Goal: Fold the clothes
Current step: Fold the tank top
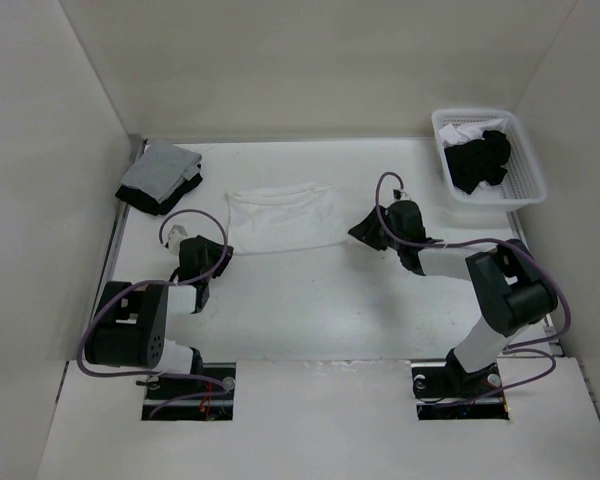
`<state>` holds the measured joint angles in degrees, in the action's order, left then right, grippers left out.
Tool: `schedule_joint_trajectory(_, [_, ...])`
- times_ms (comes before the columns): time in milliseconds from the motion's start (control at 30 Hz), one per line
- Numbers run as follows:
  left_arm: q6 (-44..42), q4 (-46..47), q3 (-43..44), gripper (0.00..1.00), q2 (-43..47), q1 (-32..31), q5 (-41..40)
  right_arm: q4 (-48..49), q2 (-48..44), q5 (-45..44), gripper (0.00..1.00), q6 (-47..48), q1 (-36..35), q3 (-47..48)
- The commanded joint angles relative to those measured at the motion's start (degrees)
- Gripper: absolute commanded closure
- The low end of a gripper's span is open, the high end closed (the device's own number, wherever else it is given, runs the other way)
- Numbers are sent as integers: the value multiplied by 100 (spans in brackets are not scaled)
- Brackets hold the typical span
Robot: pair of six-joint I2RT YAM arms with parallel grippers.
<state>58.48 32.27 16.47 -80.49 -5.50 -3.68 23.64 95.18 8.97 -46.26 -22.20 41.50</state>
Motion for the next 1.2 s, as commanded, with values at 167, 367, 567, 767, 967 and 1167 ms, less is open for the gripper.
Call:
schedule_joint_trajectory(167, [137,280,67,86,-600,106,175,493,9,-97,61,-234,-43,-168])
schedule_joint_trajectory(367, [155,253,41,93,-477,115,131,379,211,-106,60,-331,-61,-142])
schedule_joint_trajectory(567, [146,288,32,94,-398,115,140,317,422,-10,61,-410,-105,34])
schedule_joint_trajectory(767, [155,341,6,94,-415,106,175,317,721,78,63,-445,-210,306])
schedule_joint_trajectory(967, [155,403,-30,94,-398,97,193,378,844,-97,77,-673,-210,368])
schedule_joint_trajectory(1167, [181,368,-30,96,-178,71,219,588,836,-431,94,-744,-246,386])
